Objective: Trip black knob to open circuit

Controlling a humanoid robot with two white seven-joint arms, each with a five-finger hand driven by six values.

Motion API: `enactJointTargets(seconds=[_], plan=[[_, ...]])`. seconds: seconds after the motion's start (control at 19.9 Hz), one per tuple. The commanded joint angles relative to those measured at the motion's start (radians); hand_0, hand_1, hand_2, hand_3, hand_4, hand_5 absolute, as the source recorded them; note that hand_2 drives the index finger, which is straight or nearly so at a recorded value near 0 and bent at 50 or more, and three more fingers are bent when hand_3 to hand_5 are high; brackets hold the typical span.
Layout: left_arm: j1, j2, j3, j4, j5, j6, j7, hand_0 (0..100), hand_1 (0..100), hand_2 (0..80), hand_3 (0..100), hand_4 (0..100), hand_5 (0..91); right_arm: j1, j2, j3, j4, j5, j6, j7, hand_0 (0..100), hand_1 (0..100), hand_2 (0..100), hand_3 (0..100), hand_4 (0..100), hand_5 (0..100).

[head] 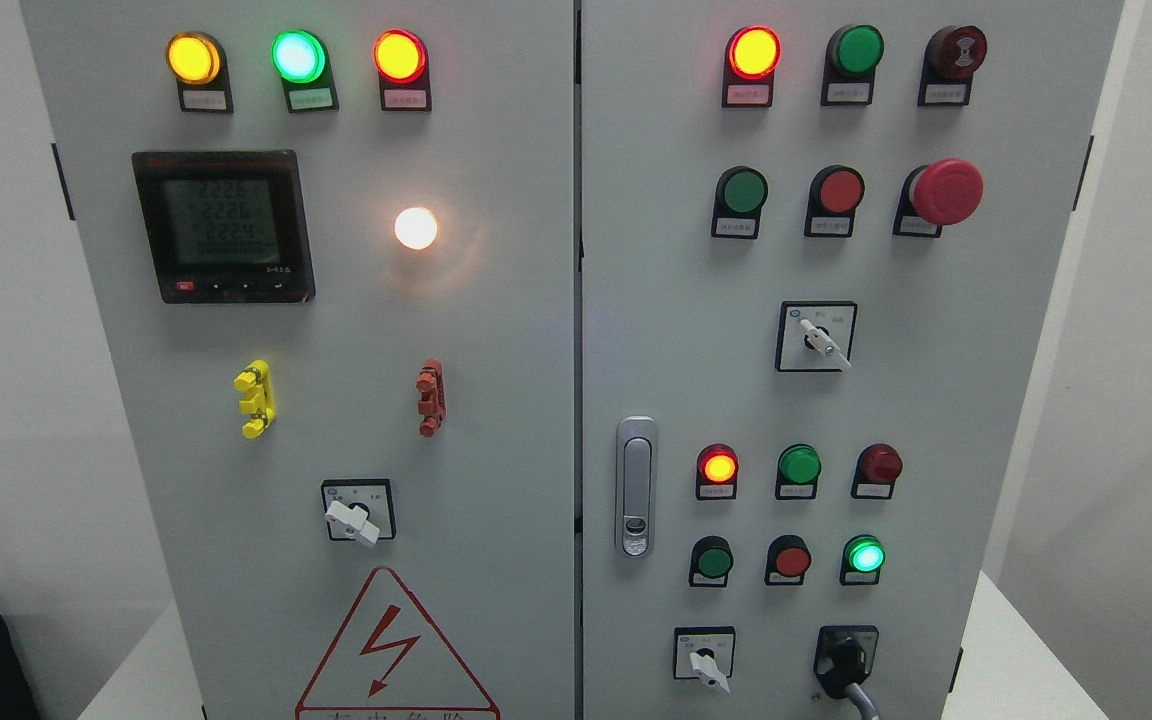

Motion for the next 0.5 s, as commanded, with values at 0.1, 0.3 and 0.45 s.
enactJointTargets(seconds=[0.1,0.3,0.45], plan=[[0.0,0.0,0.0,-0.025,0.0,-0.001,0.0,12,39,0.0,0,0,0.0,0.0,0.002,0.006,-0.004,-0.005,-0.001,0.015,0,3,3,100,93,85],[0.0,0.0,0.0,-0.025,0.0,-0.001,0.0,12,39,0.0,0,0,0.0,0.0,0.002,0.005,-0.004,-0.005,-0.001,0.015,0,3,3,100,93,85],[0.0,0.0,0.0,-0.025,0.0,0.001,0.0,12,39,0.0,0,0,0.0,0.0,0.002,0.005,-0.002,-0.005,-0.001,0.015,0,3,4,100,93,85]])
